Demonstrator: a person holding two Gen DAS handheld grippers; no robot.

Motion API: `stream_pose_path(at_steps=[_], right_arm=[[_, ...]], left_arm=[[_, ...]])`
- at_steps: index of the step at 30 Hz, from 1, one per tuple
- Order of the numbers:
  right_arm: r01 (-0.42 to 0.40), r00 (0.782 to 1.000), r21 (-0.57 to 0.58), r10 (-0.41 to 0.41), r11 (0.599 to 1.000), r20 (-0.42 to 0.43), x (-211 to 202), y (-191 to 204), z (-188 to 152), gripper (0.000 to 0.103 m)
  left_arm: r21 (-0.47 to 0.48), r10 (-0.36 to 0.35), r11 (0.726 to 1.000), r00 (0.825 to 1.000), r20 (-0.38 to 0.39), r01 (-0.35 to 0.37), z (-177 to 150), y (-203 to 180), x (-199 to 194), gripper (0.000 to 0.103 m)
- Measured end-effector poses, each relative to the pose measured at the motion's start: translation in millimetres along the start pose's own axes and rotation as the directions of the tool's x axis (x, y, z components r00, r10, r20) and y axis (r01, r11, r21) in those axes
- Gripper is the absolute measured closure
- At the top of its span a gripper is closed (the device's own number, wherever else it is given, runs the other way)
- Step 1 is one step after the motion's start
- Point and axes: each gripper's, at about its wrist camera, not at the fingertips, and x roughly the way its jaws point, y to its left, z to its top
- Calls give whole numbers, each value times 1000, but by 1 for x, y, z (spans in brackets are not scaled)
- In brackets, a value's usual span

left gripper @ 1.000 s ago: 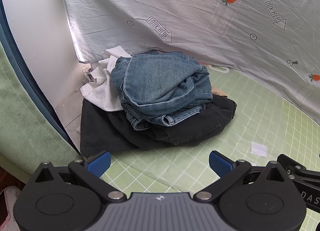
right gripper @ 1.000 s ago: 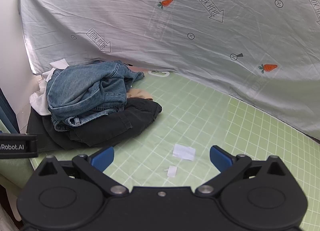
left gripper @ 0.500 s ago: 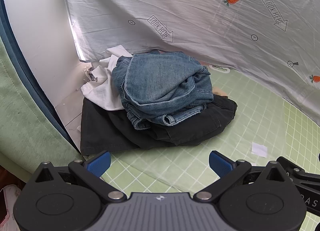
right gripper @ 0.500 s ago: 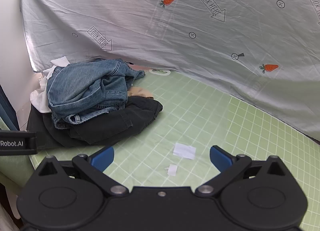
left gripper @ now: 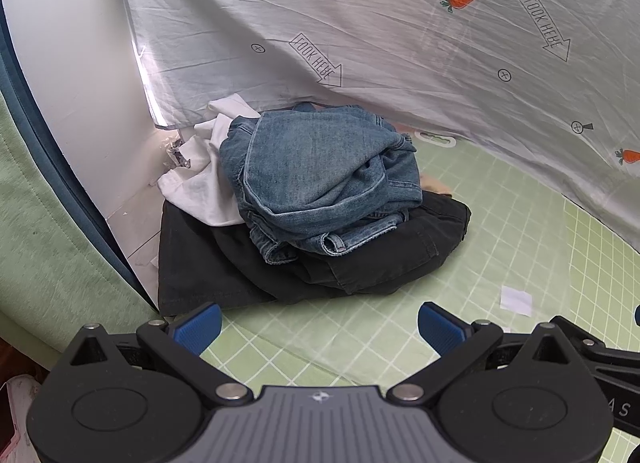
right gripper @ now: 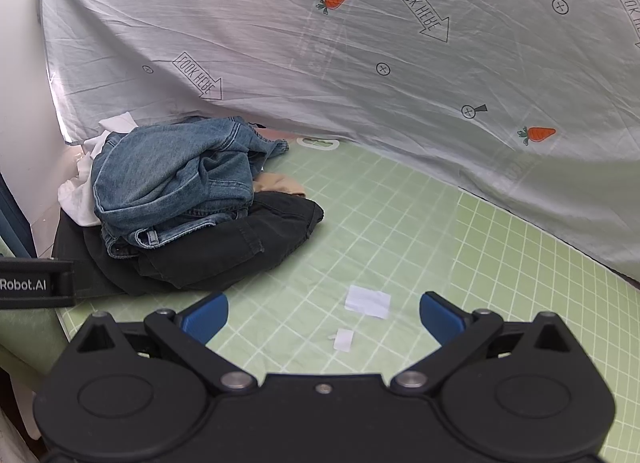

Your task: Fold clothes

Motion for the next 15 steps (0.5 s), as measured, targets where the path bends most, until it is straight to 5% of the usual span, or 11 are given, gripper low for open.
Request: stream_pose_path(at_steps=[15], right_arm=[[0, 1000, 0, 0, 1000, -2, -2, -1, 5, 0]], left_arm=[[0, -7, 1000, 1000, -4, 7, 1, 0, 2, 0]])
